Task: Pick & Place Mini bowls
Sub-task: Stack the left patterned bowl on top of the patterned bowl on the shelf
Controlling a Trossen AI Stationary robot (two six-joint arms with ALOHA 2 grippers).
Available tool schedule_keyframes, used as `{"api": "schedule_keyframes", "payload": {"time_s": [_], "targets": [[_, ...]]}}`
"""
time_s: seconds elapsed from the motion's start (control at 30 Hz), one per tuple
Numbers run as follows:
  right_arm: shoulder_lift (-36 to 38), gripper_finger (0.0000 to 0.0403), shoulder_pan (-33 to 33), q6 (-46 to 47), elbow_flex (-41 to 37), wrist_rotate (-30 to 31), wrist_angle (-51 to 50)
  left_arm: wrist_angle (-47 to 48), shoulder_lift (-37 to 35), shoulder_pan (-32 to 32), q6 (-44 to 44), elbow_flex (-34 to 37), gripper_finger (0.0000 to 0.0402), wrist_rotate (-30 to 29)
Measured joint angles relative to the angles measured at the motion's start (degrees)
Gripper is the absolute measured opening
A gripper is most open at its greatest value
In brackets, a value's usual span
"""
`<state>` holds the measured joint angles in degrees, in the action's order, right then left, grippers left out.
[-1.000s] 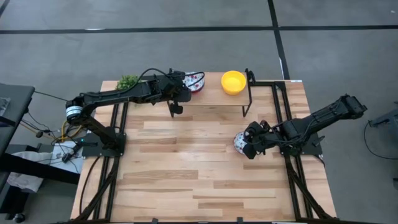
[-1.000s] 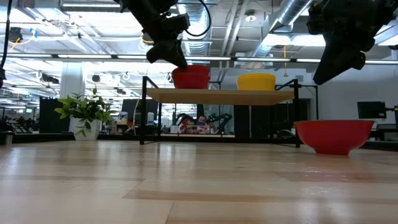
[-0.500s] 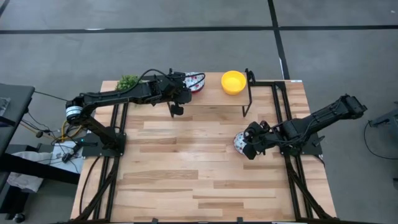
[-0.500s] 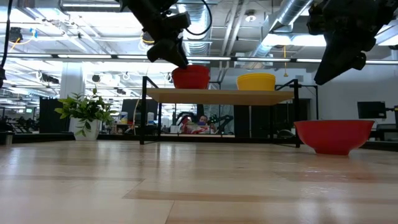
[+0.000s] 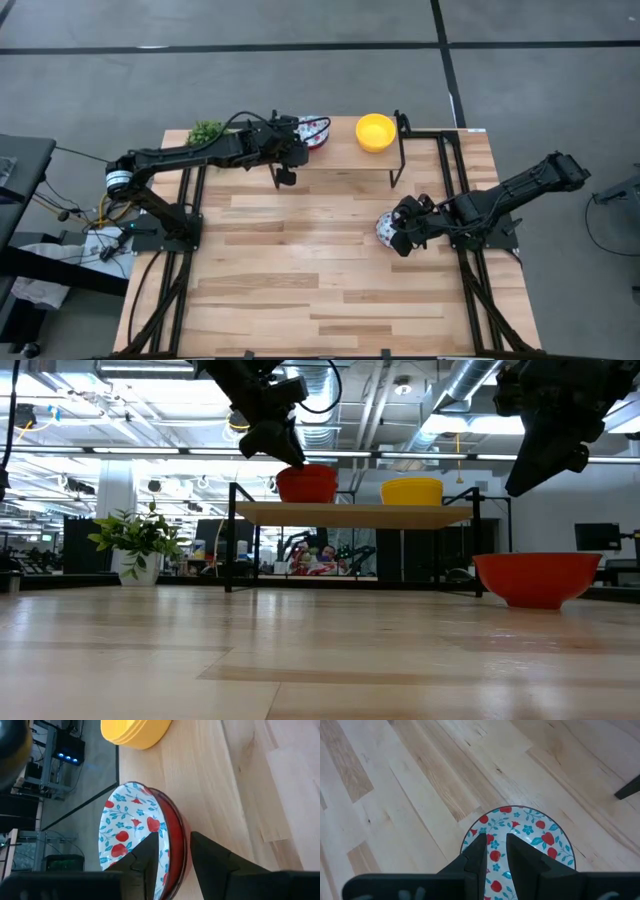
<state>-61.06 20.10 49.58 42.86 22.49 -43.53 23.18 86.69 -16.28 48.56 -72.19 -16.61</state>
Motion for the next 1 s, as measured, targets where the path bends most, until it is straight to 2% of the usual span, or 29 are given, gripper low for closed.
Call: {"api": "schedule_keyframes", "payload": {"time_s": [0.4,0.7,1.0], "targets": [[-0.02,0.0063,0.06,-0.13,-0.04,0.01,-0.17,-1.23,-5.46,2.23,-4.06,0.03,0.0112,0.15],[0.00,0.0063,0.07,-0.52,-0.04,-0.01,-0.13,-4.12,-10.06,7.08,-3.58,0.01,0.0112,-0.09],[0.00,0.0063,0.07,-0.55,-0.04,0.55,0.11,-16.62,-9.59,6.44,-3.38,-0.06,0.0112,-10.67]]}}
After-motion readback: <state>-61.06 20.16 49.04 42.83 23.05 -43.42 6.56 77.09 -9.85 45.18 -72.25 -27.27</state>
